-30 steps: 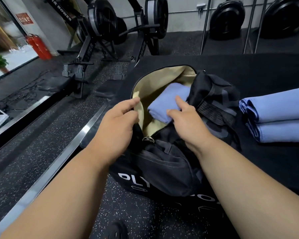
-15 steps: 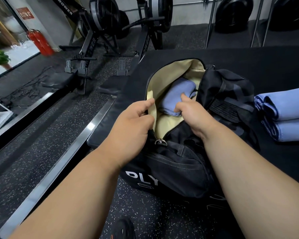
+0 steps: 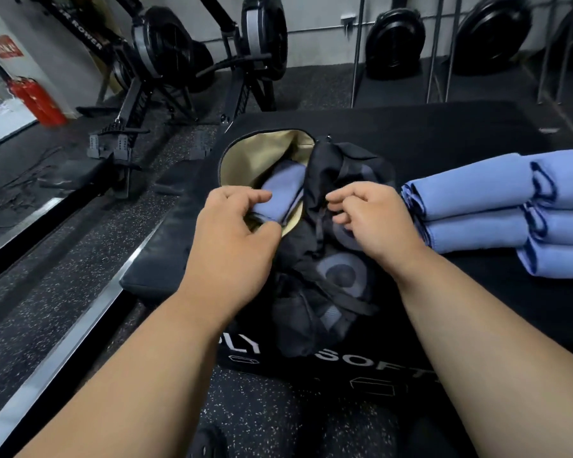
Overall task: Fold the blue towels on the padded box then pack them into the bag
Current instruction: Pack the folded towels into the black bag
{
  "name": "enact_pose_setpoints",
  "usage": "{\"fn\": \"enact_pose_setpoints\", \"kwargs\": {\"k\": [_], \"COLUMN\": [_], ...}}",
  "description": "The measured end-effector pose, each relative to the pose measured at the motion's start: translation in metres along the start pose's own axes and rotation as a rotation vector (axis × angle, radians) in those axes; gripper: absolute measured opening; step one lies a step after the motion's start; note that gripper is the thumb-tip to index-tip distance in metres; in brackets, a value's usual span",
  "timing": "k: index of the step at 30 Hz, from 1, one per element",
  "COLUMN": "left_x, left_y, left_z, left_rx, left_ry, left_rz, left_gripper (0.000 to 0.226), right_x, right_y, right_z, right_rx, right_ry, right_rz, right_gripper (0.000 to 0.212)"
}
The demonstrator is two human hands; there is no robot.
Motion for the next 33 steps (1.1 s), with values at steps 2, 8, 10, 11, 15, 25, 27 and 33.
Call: {"fn": "enact_pose_setpoints", "kwargs": {"k": [2,8,10,11,15,25,27,33], "left_x": [-0.020,-0.091,-0.116,-0.128,-0.168,-0.236,-0.247,-0.257], "left_y": [-0.004,-0.016,-0.020,-0.021,-0.014,0.062,0.074,0.088], "left_z": [-0.017,-0.062,-0.073,-0.076,-0.082,-0.105,-0.104,-0.102], "left_rx": [-0.006,-0.021,0.000,0.018,0.056,0.386,0.429,0.358], "left_ry": [-0.058,-0.048,-0.065,-0.071,-0.124,-0.667,-0.706,-0.699], "left_rz": [0.076,0.265,0.327,0.364,0.447,0.454,0.409,0.223], "left_gripper": [0.036,0.036,0.034,0.033,0.034,0.006,0.020,0.036], "right_x": [0.038,0.131,0.151,0.158,0.177,0.188,0.190,0.193], "right_y": [-0.013,-0.040,-0.042,-0.042,-0.048,-0.048,-0.048,-0.046], "right_z": [-0.006,-0.036,-0.051,-0.058,-0.067,-0.077,-0.078,-0.078], "right_rx": [0.039,0.109,0.047,0.027,0.055,-0.032,-0.024,-0.020], "right_ry": [-0.212,-0.749,-0.854,-0.889,-0.824,-0.744,-0.741,-0.739], "right_rz": [-0.126,-0.295,-0.260,-0.235,-0.267,-0.137,-0.131,-0.128], "right_gripper": [0.027,0.031,0.032,0.033,0.033,0.062,0.061,0.061]}}
Point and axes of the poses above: each hand's wrist, its own y-axis towards the middle knuckle, its own x-axis out of the back of the hand, z = x × y, the point moved 3 cm from there along y, towards the middle knuckle, and after that the axes turned 10 degrees about z, right-handed, at the moved point
